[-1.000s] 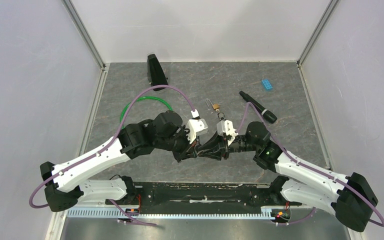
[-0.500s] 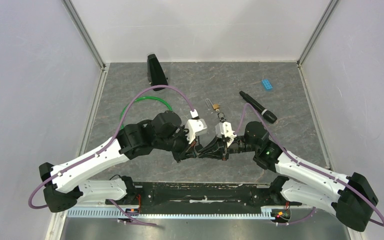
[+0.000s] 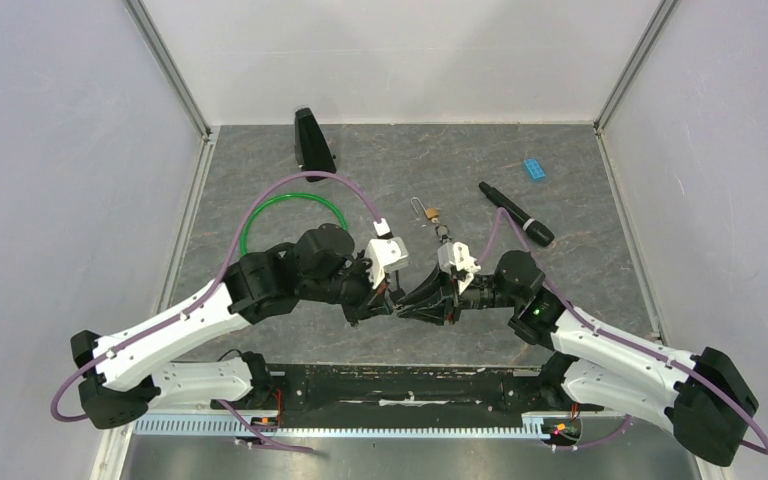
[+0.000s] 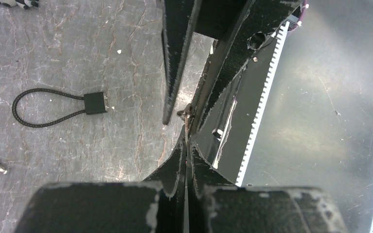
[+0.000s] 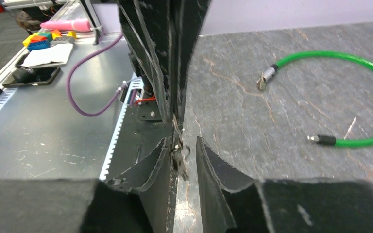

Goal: Unlock with the key

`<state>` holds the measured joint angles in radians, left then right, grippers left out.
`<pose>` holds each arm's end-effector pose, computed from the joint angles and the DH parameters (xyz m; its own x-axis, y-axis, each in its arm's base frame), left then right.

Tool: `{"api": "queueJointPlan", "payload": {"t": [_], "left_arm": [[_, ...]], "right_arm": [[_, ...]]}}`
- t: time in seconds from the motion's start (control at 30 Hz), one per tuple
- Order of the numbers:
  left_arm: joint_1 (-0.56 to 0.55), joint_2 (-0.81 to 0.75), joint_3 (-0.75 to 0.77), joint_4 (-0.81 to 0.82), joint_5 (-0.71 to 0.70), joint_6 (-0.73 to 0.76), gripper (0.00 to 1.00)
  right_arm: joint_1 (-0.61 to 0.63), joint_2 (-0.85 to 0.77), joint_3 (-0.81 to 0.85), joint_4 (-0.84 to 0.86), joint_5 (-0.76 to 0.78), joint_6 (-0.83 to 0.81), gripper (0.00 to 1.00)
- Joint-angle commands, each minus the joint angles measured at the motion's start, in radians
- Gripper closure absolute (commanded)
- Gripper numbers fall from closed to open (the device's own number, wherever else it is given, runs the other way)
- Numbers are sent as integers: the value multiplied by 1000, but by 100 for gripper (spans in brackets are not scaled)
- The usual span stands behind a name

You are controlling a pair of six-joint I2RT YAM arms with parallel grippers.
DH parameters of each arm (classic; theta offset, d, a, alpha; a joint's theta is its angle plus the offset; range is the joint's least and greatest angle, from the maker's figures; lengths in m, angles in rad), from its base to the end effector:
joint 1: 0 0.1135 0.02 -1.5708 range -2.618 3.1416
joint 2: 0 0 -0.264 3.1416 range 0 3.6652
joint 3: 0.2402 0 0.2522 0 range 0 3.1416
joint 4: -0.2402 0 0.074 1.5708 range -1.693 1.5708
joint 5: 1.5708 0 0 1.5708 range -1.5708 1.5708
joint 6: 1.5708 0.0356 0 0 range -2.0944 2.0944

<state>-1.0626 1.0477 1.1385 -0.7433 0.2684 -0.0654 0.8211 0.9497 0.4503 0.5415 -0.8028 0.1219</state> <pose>0.0952 -0.1904 0.3584 -0.3566 0.5107 -0.7823 0.9236 0.3191 -0.2126 0.1235 0.1703 0.2677 -0.0929 0.0242 -0.9954 -0.9942 -0.0560 0.0914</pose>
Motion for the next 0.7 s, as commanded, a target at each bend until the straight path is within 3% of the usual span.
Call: {"api": "queueJointPlan", "payload": {"t": [0.0, 0.17, 0.43, 0.67], "left_arm": [[2, -35, 6, 12, -29, -7, 98], [1, -11, 16, -31, -42, -6, 98], [2, 14, 30, -36, -44, -1, 98], [2, 37, 38, -44, -18, 22, 98]], "right_arm": [[-2, -39, 30, -132, 92, -69, 69], [-1, -66, 49, -203, 129, -113, 67], [-2, -61, 65, -155, 57, -91, 47], [-2, -26, 72, -61, -2, -26, 50]]}}
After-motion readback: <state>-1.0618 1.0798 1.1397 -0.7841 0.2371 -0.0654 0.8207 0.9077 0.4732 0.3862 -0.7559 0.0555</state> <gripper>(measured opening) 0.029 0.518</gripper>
